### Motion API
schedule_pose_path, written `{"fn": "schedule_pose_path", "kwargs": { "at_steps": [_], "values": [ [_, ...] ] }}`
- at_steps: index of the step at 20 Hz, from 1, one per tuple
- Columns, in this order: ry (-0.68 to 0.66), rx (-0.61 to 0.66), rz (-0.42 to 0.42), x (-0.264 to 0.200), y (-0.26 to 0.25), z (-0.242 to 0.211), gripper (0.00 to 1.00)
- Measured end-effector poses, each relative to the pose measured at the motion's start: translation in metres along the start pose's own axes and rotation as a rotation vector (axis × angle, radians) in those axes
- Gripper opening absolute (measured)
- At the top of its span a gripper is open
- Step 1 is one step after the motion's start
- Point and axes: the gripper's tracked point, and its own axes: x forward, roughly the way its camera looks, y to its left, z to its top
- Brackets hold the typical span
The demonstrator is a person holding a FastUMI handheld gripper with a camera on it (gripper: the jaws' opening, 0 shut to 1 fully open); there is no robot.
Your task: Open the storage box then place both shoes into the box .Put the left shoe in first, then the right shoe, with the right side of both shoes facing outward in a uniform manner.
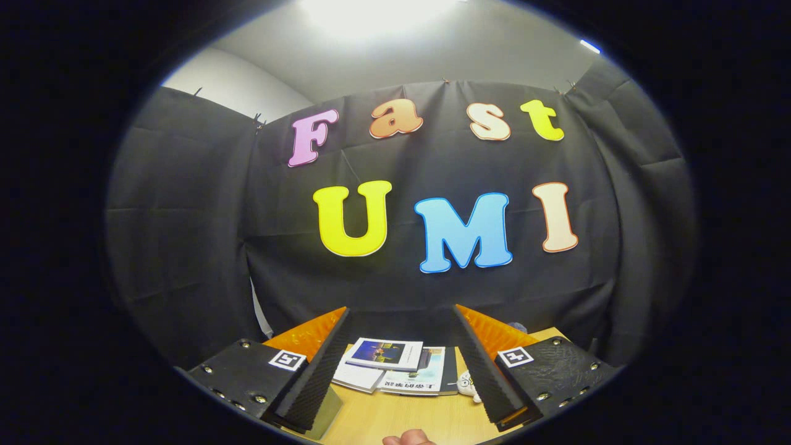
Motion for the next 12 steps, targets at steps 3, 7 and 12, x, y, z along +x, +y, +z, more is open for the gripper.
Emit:
{"fn": "schedule_pose_path", "kwargs": {
  "at_steps": [3,7,12],
  "values": [
    [0.008,0.007,0.014,0.002,-0.002,0.000,0.97],
    [0.024,0.022,0.038,0.008,-0.012,-0.002,0.97],
    [0.030,0.032,0.063,0.004,-0.025,-0.008,0.97]
  ]
}}
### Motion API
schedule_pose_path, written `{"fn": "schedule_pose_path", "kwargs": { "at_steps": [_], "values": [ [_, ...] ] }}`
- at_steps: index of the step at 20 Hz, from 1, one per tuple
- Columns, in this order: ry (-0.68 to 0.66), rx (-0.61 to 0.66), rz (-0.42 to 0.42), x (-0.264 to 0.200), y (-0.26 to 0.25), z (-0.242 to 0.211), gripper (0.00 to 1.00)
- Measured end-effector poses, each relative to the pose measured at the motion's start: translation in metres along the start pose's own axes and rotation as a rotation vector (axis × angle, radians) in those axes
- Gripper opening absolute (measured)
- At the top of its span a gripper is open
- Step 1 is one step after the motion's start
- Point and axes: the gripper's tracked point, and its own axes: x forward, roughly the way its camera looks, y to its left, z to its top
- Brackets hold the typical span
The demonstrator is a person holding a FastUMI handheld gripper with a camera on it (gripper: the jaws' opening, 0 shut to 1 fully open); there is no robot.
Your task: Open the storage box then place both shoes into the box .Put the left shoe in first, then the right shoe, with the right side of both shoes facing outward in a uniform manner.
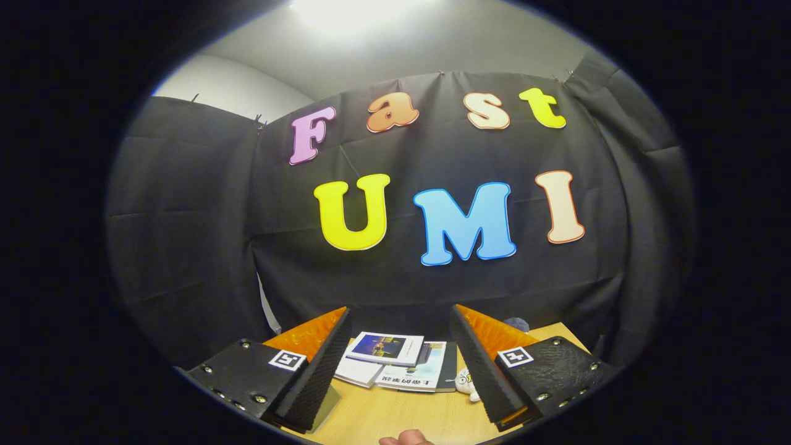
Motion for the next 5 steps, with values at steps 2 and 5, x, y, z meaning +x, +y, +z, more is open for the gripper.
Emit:
{"fn": "schedule_pose_path", "kwargs": {
  "at_steps": [2,5],
  "values": [
    [0.004,-0.002,0.000,-0.0012,-0.0063,-0.0028,0.97],
    [0.012,0.014,0.008,-0.0006,-0.0112,-0.0082,0.97]
  ]
}}
